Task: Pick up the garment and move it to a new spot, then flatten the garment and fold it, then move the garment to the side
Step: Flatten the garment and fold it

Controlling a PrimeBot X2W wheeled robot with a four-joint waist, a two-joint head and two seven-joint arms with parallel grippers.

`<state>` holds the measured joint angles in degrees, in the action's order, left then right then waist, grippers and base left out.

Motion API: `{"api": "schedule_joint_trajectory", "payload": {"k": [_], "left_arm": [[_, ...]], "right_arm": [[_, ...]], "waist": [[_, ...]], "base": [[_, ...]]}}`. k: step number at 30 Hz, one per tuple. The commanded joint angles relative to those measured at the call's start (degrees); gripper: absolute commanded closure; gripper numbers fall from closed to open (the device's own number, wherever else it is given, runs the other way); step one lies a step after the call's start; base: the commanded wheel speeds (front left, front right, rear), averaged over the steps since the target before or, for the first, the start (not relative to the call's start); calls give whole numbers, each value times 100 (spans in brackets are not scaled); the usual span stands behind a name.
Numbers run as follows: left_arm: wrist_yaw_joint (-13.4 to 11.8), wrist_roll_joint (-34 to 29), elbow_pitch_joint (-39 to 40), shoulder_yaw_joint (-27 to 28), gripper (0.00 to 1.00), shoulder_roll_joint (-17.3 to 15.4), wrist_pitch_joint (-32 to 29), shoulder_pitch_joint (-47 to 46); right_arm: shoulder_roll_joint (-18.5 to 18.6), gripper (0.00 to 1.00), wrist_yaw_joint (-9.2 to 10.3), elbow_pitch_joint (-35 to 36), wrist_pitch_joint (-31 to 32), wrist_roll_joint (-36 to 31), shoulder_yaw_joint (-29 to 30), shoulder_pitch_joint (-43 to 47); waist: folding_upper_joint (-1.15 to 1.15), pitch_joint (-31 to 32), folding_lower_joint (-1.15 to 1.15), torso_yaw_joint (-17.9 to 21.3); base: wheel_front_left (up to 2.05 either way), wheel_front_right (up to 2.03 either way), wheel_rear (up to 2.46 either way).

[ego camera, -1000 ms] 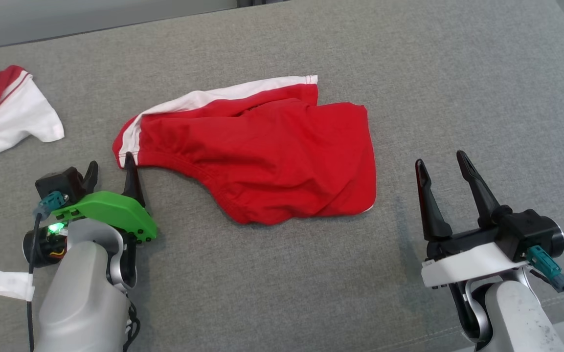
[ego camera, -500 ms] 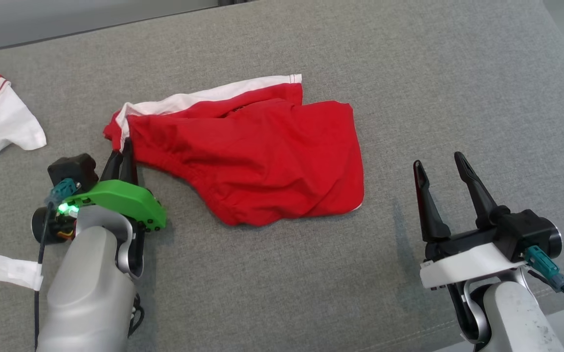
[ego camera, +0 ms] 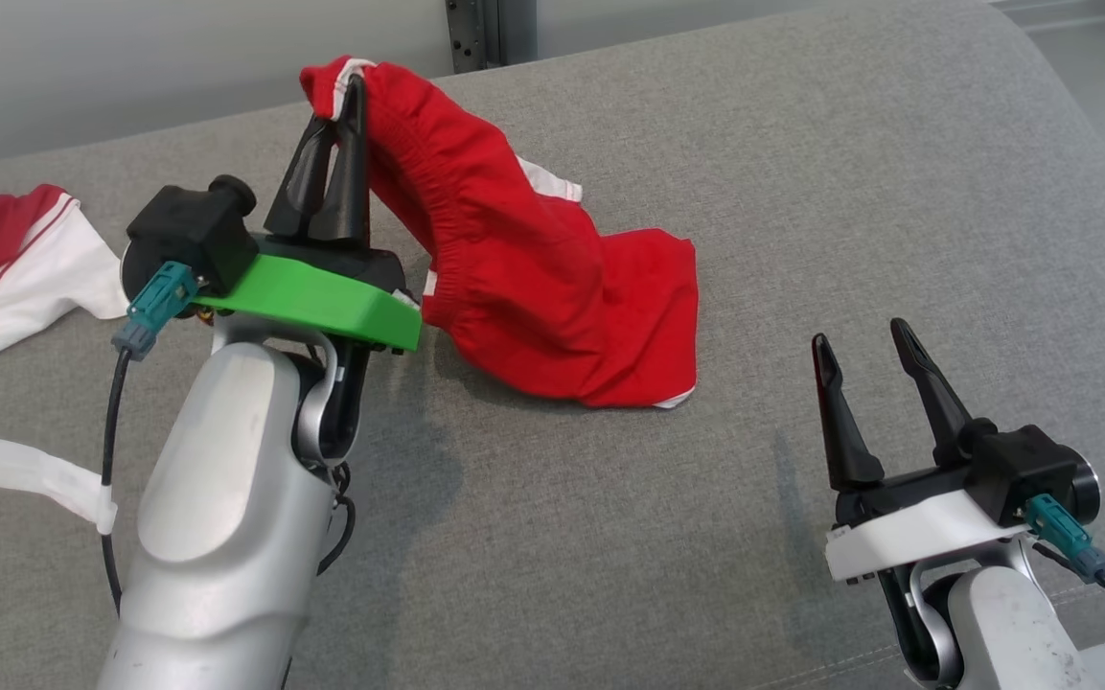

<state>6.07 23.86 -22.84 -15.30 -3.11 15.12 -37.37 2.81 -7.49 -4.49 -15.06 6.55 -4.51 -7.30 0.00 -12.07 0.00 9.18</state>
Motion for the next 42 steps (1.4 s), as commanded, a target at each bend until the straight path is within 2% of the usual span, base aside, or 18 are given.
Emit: {"api": "schedule_joint_trajectory", "payload": {"k": [1, 4, 8, 18, 26, 35, 36, 37, 38, 42], "left_arm": [[40, 12, 154, -81, 100, -13, 0, -108], [67, 137, 421, -351, 100, -5, -212, -43], [133, 771, 836, -963, 100, -4, -821, 574], [145, 1788, 1218, -1745, 100, -423, -1289, 2109], [44, 2112, 670, -1499, 100, -673, -1121, 2579], [-43, 2094, 134, -1322, 100, -886, -1002, 2597], [-63, 2074, 108, -1315, 74, -880, -972, 2592], [-75, 2044, 92, -1311, 24, -868, -916, 2585], [-97, 2024, 76, -1313, 0, -845, -870, 2584], [-164, 1986, 82, -1253, 0, -752, -513, 2577]], "right_arm": [[15, 0, 1, -16, -18, 11, 1, 74], [15, 0, 0, -35, -18, 17, -2, 87], [15, 0, 0, -20, -18, 19, 48, 124], [14, 0, 0, -81, -18, -51, 158, 152], [15, 0, 1, -130, -18, -78, 168, 129], [15, 0, 1, -168, -18, -112, 148, 144], [16, 0, 0, -174, -18, -115, 148, 146], [15, 0, 0, -200, -18, -113, 143, 150], [15, 0, 0, -232, -18, -106, 141, 125], [15, 0, 0, -413, -18, -241, 146, -176]], "waist": [[0, 95, 0, -14], [0, 147, 0, -16], [0, 149, 0, -50], [0, 124, 0, -257], [0, 150, 0, -391], [0, 170, 0, -455], [0, 174, 0, -461], [0, 178, 0, -470], [0, 183, 0, -479], [0, 207, 0, -568]], "base": [[0, 0, 0], [0, 0, 0], [0, 0, 0], [0, 0, 0], [0, 0, 0], [0, 0, 0], [0, 0, 0], [0, 0, 0], [0, 0, 0], [0, 0, 0]]}}
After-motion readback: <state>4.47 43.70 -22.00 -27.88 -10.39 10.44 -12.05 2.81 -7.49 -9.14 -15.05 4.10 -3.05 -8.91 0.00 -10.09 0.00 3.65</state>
